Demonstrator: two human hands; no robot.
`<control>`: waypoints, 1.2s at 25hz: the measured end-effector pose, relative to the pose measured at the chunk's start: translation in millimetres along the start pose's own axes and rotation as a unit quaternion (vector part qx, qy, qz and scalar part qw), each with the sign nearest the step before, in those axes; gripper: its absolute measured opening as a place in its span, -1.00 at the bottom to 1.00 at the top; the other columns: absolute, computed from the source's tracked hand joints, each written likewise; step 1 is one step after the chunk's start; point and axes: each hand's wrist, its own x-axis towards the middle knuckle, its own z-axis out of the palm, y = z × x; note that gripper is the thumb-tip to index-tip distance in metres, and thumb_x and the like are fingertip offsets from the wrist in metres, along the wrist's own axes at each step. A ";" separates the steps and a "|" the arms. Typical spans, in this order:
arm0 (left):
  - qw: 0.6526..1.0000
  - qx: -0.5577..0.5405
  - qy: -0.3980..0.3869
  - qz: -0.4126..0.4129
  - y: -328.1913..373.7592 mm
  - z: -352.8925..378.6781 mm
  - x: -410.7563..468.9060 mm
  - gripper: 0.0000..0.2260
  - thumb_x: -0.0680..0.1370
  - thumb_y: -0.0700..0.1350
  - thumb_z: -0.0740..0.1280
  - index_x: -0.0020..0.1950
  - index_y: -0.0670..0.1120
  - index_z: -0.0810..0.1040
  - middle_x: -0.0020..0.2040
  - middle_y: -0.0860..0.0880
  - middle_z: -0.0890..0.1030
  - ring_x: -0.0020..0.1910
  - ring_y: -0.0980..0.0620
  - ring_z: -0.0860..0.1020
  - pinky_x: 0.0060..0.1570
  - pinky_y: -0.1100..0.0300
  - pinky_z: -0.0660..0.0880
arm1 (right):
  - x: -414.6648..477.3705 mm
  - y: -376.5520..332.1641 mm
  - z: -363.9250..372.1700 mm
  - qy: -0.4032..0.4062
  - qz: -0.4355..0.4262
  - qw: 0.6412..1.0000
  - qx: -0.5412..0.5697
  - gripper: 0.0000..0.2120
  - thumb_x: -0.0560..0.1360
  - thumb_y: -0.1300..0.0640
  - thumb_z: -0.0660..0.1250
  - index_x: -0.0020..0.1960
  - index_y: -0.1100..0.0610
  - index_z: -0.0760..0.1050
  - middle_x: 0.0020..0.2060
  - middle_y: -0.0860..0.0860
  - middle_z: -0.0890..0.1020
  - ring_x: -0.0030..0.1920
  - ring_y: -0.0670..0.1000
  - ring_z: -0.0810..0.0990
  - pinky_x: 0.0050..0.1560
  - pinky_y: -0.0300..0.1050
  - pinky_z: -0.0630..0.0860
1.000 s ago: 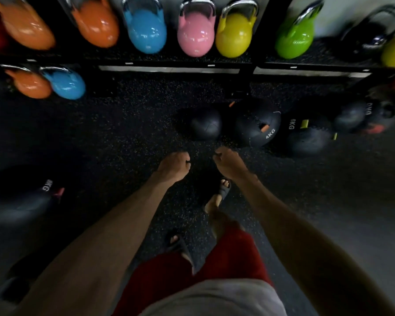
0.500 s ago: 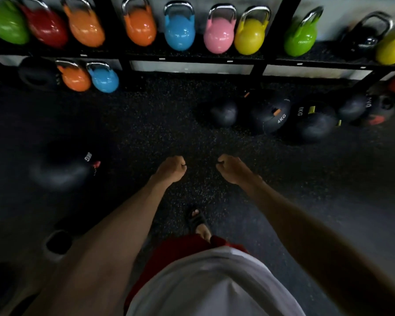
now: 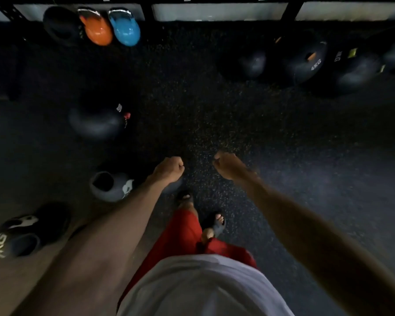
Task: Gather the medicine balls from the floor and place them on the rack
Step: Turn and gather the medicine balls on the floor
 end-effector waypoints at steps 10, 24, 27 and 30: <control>0.997 -0.017 -0.073 0.003 -151.6 11.8 24.5 -0.76 0.63 -0.03 0.22 0.21 -0.07 0.59 0.20 -0.14 0.62 0.20 -0.19 0.58 0.17 -0.01 0.52 | 46.1 -81.6 161.1 -0.061 0.058 0.996 -0.008 -0.69 0.64 0.01 0.15 0.19 0.19 0.51 0.07 0.25 0.63 0.08 0.25 0.61 -0.01 0.04 0.53; 0.994 0.003 -0.105 0.014 -327.8 167.5 255.0 -0.46 0.65 -0.09 0.25 0.60 0.03 0.14 0.52 -0.12 0.34 0.48 -0.14 0.33 0.38 0.01 0.29 | 249.6 -26.8 416.3 -0.027 0.138 0.989 0.045 -0.55 0.60 0.12 0.23 0.46 0.09 0.27 0.35 0.27 0.42 0.30 0.26 0.48 0.12 0.06 0.52; 0.993 0.002 -0.118 0.011 -339.4 206.6 295.3 -0.34 0.64 -0.08 0.28 0.63 0.10 -0.03 0.52 -0.16 0.29 0.46 -0.17 0.33 0.32 -0.03 0.37 | 288.8 -5.7 451.6 -0.030 0.157 0.987 0.031 -0.24 0.57 0.05 0.34 0.61 0.02 -0.03 0.54 0.30 0.11 0.53 0.33 0.16 0.42 0.22 0.35; 0.995 -0.009 -0.104 -0.006 -347.0 238.3 323.7 -0.24 0.63 -0.09 0.31 0.62 0.14 -0.15 0.51 -0.19 0.29 0.42 -0.19 0.38 0.24 -0.04 0.42 | 317.2 8.4 480.1 -0.051 0.151 0.987 0.020 0.01 0.51 -0.01 0.43 0.61 -0.06 -0.29 0.59 0.26 -0.09 0.58 0.30 -0.04 0.49 0.30 0.18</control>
